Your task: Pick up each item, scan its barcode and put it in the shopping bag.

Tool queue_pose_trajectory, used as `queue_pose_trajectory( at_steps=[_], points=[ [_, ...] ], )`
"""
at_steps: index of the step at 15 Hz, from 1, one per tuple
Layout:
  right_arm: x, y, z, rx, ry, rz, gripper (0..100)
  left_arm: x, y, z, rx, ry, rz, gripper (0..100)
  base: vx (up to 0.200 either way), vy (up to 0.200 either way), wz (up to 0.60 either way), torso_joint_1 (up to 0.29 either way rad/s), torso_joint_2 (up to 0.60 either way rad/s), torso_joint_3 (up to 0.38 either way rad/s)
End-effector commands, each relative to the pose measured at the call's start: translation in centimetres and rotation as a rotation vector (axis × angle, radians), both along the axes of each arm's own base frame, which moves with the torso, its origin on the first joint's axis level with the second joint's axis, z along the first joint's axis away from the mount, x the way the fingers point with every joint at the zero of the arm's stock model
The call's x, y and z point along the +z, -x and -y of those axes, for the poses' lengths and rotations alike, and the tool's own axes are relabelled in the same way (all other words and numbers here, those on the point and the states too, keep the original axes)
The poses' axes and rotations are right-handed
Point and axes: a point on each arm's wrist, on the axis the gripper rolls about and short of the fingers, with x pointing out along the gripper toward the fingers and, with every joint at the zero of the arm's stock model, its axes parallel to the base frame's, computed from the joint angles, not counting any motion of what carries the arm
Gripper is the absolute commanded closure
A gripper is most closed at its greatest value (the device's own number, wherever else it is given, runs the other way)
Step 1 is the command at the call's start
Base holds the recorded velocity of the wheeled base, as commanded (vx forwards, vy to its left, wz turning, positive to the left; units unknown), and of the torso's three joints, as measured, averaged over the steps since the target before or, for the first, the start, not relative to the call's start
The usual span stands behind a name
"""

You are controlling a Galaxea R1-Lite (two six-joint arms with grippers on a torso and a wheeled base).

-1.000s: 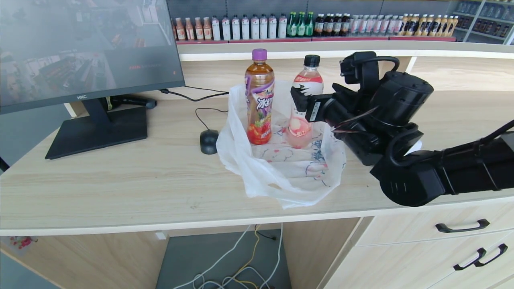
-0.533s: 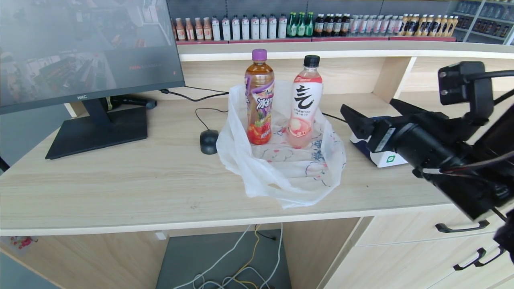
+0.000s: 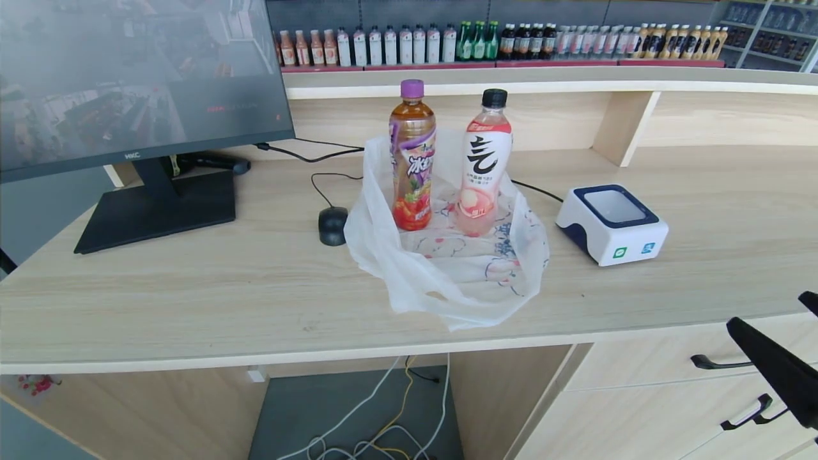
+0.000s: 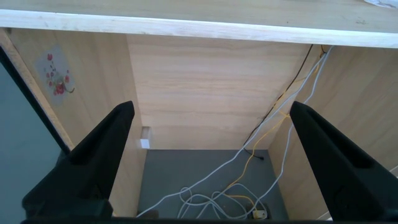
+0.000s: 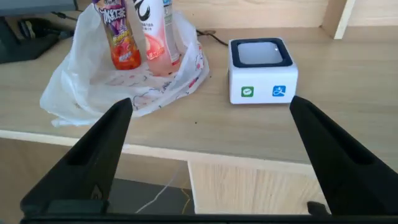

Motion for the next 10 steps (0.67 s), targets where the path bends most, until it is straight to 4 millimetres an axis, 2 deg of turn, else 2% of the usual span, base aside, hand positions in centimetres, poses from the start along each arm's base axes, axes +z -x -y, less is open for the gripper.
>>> queue_pose_trajectory(
  at_steps=[1, 5, 7, 9, 10],
  points=[
    [-2.1, 3.8, 2.3, 0.033, -0.02, 0.0, 0, 0.0, 0.0, 0.0, 0.0, -0.001, 0.001, 0, 0.0, 0.0, 0.0, 0.0, 0.0, 0.0],
    [-6.4, 7.3, 4.5, 0.078, 0.085, -0.087, 0, 0.0, 0.0, 0.0, 0.0, 0.001, 0.001, 0, 0.0, 0.0, 0.0, 0.0, 0.0, 0.0],
    [-8.6, 8.7, 5.2, 0.201, 0.155, -0.08, 0, 0.0, 0.0, 0.0, 0.0, 0.001, 0.001, 0, 0.0, 0.0, 0.0, 0.0, 0.0, 0.0],
    [-9.1, 9.2, 5.3, 0.185, 0.192, -0.111, 0, 0.0, 0.0, 0.0, -0.001, -0.004, 0.001, 0, 0.0, 0.0, 0.0, 0.0, 0.0, 0.0],
    [-9.1, 9.2, 5.1, 0.095, 0.193, -0.133, 0, 0.0, 0.0, 0.0, 0.0, -0.004, 0.001, 0, 0.0, 0.0, 0.0, 0.0, 0.0, 0.0]
  ],
)
